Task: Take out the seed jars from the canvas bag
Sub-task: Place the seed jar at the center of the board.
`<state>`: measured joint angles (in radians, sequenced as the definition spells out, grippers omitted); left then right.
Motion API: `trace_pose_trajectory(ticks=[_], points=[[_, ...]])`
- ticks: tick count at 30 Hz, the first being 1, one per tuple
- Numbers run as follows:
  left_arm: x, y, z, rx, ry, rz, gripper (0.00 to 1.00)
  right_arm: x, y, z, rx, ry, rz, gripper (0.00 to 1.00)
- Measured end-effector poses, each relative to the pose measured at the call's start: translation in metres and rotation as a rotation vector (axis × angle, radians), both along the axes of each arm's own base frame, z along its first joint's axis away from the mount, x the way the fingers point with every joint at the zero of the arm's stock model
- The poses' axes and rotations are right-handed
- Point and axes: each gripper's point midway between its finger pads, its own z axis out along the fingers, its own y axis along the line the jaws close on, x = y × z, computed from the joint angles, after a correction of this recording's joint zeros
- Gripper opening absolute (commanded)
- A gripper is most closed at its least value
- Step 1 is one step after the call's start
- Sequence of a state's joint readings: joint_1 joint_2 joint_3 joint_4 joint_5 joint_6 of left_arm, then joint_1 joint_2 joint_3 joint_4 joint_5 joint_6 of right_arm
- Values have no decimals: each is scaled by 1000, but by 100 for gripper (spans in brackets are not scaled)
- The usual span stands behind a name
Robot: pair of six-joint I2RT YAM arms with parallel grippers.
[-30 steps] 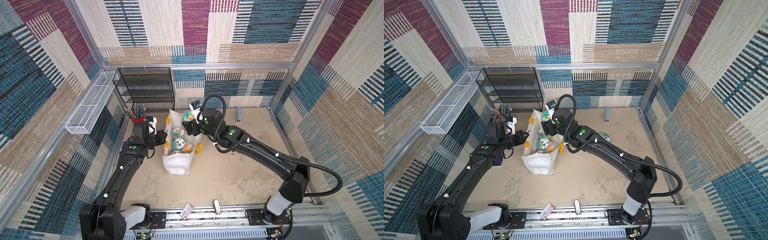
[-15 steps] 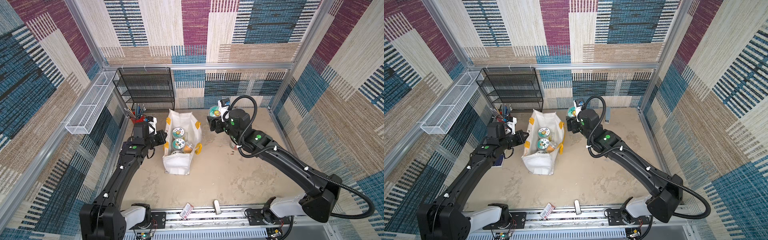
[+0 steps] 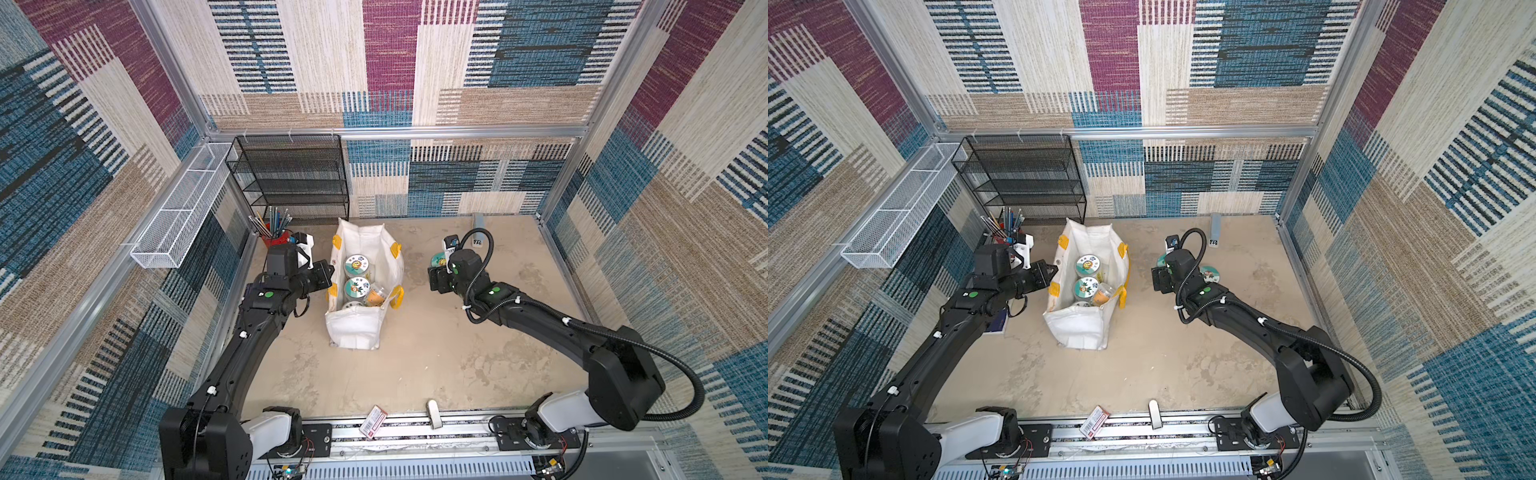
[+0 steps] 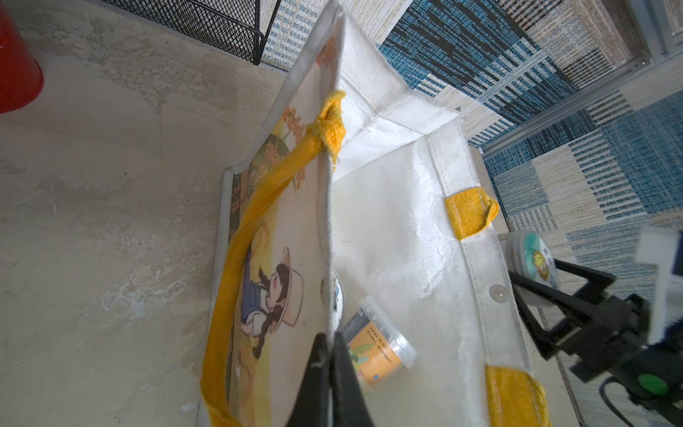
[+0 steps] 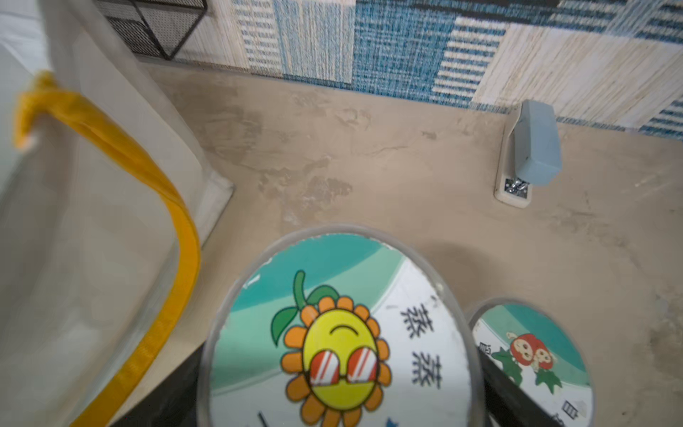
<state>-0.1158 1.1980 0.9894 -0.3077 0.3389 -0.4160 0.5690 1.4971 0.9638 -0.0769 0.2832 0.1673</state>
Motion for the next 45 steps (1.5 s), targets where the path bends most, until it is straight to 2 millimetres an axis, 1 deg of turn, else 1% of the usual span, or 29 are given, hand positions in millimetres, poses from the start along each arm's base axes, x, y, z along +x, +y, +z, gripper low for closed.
trace_pose_trajectory(ticks=[4,6,12,14,18,22,24,26,29,30,32,35,36,37,39,41,42,43,44,45], points=[[-1,0,0,0,-1,0,0,6,1,-30,-1,36,-16,88],[-1,0,1,0,0,0,0,10,3,-41,6,49,-17,88],[-1,0,0,0,0,0,0,17,9,-65,19,71,-22,89],[-1,0,0,0,0,0,0,17,9,-70,26,78,-25,89],[-1,0,0,0,0,0,0,20,12,-76,41,83,-25,98],[-1,0,0,0,0,-1,0,19,13,-77,56,84,-24,99],[-1,0,1,0,0,-1,0,18,11,-73,64,79,-28,99],[-1,0,1,-2,-1,-3,0,18,11,-60,79,57,-26,99],[-2,0,2,-2,-2,-4,0,15,11,-24,120,-3,-17,99],[-2,-1,3,0,-4,-6,0,13,11,-7,136,-29,-6,99],[-3,-1,4,5,-5,-10,0,9,17,33,186,-92,42,99],[-4,-2,11,17,-17,-24,0,-2,30,102,265,-199,145,97],[-5,-4,13,21,-19,-33,0,-8,37,125,290,-232,192,96],[-6,-6,15,27,-23,-43,0,-13,45,144,309,-260,235,95],[-8,-11,20,42,-36,-71,0,-29,69,176,333,-302,345,94],[-8,-17,24,50,-49,-97,0,-44,97,191,336,-308,451,91],[-9,-21,26,52,-55,-116,0,-50,110,194,335,-305,499,91],[-10,-24,27,56,-61,-134,0,-55,122,192,333,-293,545,90],[-10,-28,27,61,-65,-150,0,-60,134,185,326,-268,594,90],[-11,-31,28,69,-70,-167,0,-63,141,173,314,-235,618,90]])
